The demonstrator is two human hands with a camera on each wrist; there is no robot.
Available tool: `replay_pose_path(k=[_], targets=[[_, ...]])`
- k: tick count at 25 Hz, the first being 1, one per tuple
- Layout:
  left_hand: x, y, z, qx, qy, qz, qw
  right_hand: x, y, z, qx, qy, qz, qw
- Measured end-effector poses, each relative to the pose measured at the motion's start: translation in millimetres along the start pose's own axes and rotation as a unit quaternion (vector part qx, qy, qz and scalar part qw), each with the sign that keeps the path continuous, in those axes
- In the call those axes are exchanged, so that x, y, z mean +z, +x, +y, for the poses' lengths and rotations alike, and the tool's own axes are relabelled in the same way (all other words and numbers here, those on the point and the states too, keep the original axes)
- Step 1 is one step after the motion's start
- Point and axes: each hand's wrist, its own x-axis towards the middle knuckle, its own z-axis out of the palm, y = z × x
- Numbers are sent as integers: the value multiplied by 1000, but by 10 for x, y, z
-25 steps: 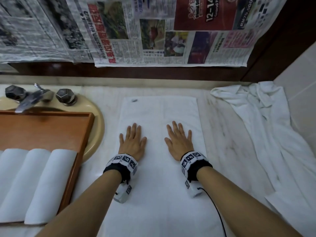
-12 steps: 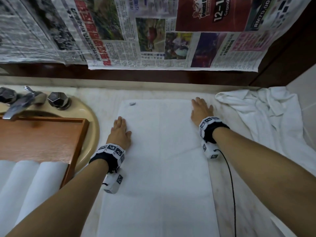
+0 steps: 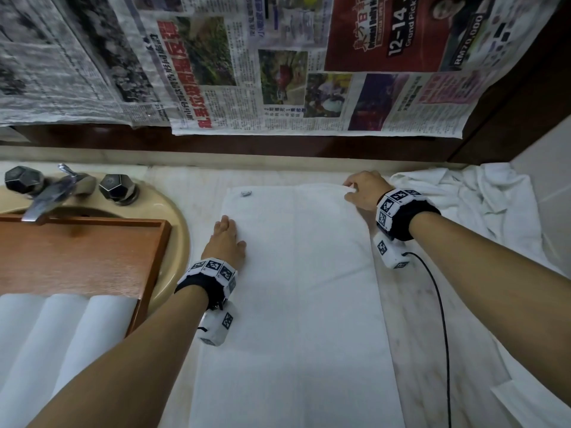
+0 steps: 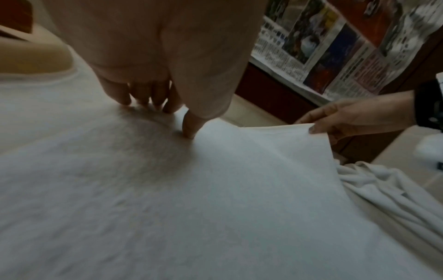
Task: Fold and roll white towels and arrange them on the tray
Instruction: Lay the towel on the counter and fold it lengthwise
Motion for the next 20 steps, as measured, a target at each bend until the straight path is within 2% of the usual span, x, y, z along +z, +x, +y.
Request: replay_pose_path(k=[2, 3, 4, 6, 8, 10, 12, 16, 18, 20], targets=[[-87, -126, 186, 25, -36, 44, 998, -97, -155, -245, 0, 135, -40, 990], [-111, -232, 330, 49, -87, 67, 993, -132, -228, -394, -4, 199, -61, 978], [-141, -348, 496, 76, -146, 61, 984, -165, -282, -544, -10, 250, -80, 965], [-146, -567, 818, 105, -220, -47, 969, -197, -335, -775, -18, 316, -110, 942], [-67, -724, 1024, 101, -247, -152, 951, -230, -366, -905, -7, 362, -113, 925], [38, -793, 1055, 90, -285, -186, 936, -253, -394, -949, 17, 409, -110, 906], [73, -827, 995, 61, -334, -187, 922, -258, -430, -948, 35, 436, -102, 893], [-123, -863, 884, 50, -432, -206, 877, -248, -427, -919, 78, 437, -74, 893], [-309, -875, 819, 55, -465, -209, 859, -218, -376, -953, 66, 397, -68, 913], [-485, -860, 711, 50, -477, -198, 855, -168, -301, -1042, 26, 338, -55, 939]])
